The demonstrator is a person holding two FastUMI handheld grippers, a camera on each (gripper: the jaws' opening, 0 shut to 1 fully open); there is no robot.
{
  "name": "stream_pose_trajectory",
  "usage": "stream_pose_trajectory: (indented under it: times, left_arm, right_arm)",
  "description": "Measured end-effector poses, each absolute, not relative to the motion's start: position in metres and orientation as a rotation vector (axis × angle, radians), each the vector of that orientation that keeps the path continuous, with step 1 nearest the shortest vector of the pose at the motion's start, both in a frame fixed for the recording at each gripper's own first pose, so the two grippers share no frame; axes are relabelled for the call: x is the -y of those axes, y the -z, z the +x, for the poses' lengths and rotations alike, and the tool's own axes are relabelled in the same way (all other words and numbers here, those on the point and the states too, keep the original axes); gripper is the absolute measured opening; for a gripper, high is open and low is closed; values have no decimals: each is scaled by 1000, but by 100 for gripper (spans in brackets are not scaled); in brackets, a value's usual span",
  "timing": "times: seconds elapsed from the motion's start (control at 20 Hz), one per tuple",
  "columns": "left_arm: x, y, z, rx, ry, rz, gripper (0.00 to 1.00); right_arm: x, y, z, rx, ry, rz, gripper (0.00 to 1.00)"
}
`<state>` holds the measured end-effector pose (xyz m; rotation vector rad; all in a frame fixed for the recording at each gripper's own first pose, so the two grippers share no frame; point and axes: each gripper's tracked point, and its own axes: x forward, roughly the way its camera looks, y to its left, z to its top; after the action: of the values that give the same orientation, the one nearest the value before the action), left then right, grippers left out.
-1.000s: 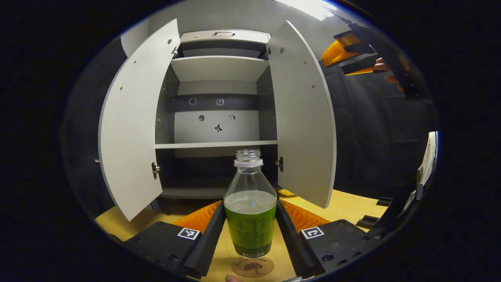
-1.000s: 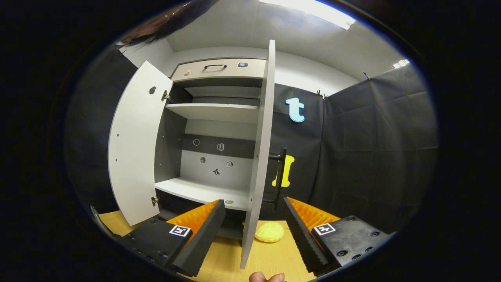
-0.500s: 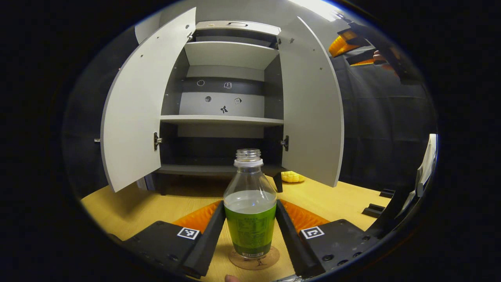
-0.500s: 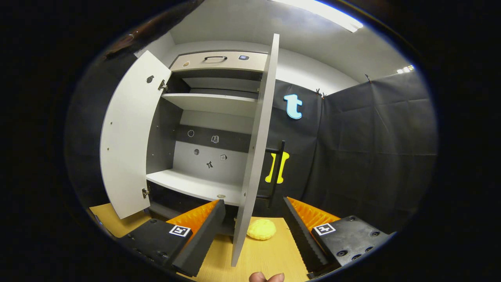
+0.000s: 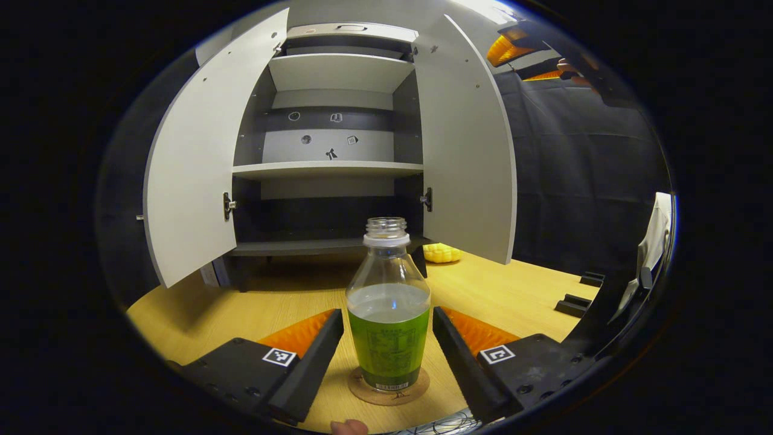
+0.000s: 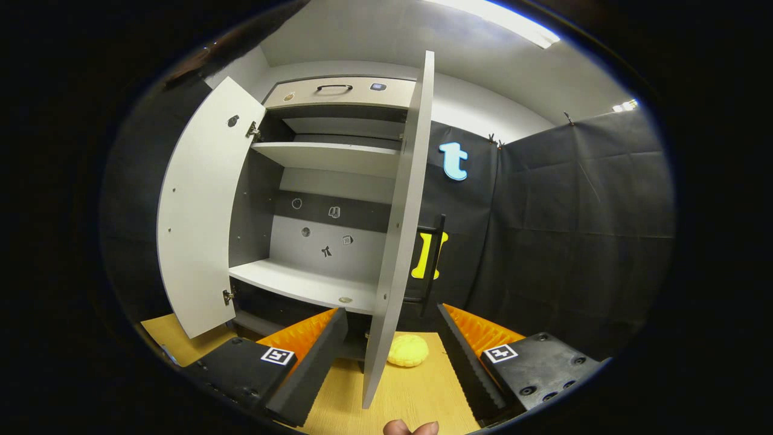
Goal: Grasp the bottle in the cabinet with the left hand and place it on the coaster, then close the right door with the right hand and the left door with the left hand.
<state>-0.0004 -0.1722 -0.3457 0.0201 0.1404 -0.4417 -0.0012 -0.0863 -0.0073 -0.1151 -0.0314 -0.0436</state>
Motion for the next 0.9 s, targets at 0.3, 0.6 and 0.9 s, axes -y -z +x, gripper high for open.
stream_pose_trajectory:
  times: [0.3,0.6,0.9]
  left_arm:
    - [149,339,-28,-213,408,-10,95]
    - [90,232,-41,-124,265,-59,95]
    - [13,109,-20,-30,122,-62,95]
  right_arm:
    - [93,12,-2,8,57,-96,98]
    - [123,16,6,-41,118,-61,98]
    - [164,-2,20,-5,163,-63,98]
